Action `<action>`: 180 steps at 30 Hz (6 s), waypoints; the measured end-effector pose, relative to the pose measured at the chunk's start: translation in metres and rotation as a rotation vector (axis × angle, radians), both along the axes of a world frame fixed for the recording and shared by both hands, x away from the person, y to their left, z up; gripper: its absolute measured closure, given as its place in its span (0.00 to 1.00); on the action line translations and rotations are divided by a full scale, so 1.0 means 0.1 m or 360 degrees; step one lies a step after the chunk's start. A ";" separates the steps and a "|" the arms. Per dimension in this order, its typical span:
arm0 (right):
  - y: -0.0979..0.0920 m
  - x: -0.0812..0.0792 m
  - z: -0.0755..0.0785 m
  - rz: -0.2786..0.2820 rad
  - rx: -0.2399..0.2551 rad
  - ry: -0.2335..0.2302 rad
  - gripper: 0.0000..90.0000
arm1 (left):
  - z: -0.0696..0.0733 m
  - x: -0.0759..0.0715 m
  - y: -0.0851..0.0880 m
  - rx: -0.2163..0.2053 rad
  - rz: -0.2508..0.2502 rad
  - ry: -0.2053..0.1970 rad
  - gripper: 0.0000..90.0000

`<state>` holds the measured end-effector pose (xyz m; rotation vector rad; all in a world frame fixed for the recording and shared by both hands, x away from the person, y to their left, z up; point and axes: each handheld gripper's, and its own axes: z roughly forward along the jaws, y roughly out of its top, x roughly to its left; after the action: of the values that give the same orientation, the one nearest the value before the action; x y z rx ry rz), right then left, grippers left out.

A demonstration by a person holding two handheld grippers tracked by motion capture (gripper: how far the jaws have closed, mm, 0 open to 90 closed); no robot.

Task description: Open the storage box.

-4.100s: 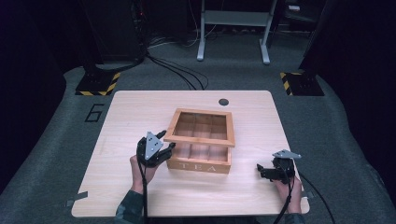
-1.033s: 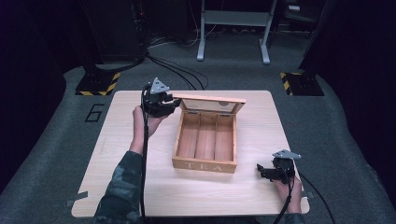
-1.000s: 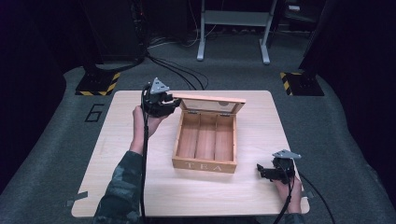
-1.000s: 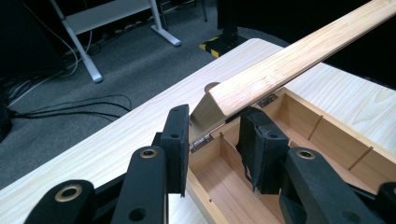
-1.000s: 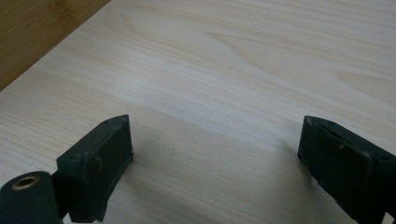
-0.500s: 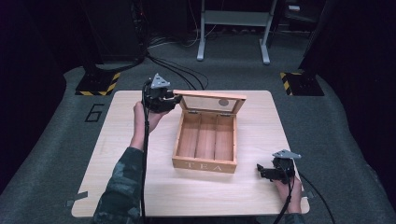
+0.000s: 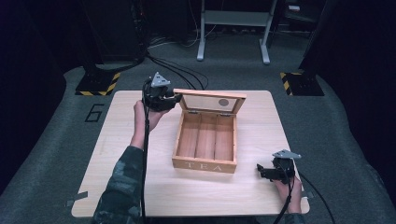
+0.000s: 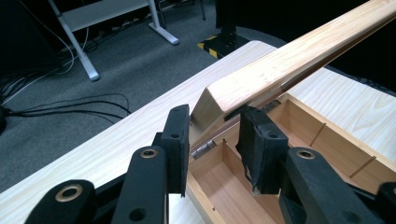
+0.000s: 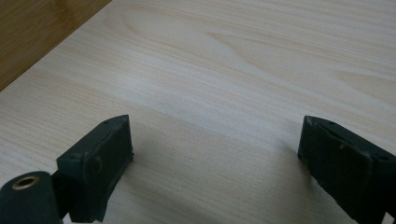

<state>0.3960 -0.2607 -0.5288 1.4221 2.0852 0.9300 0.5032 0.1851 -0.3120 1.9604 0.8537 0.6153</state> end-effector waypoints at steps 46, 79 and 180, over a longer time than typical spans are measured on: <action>0.00 0.00 0.00 0.0008 -0.0001 0.0006 0.10 | 0.01 0.01 -0.01 -0.0005 0.0005 0.0009 0.71; 0.00 0.00 0.00 0.0007 -0.0001 0.0005 0.10 | 0.01 0.01 -0.01 -0.0010 0.0008 0.0009 0.71; 0.00 0.00 0.00 -0.0002 0.0001 0.0003 0.10 | -0.66 -0.75 0.07 0.0030 -0.0005 -0.0149 0.69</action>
<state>0.3958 -0.2605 -0.5287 1.4249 2.0852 0.9292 0.4283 0.1917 -0.3777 1.9334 0.7899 0.7098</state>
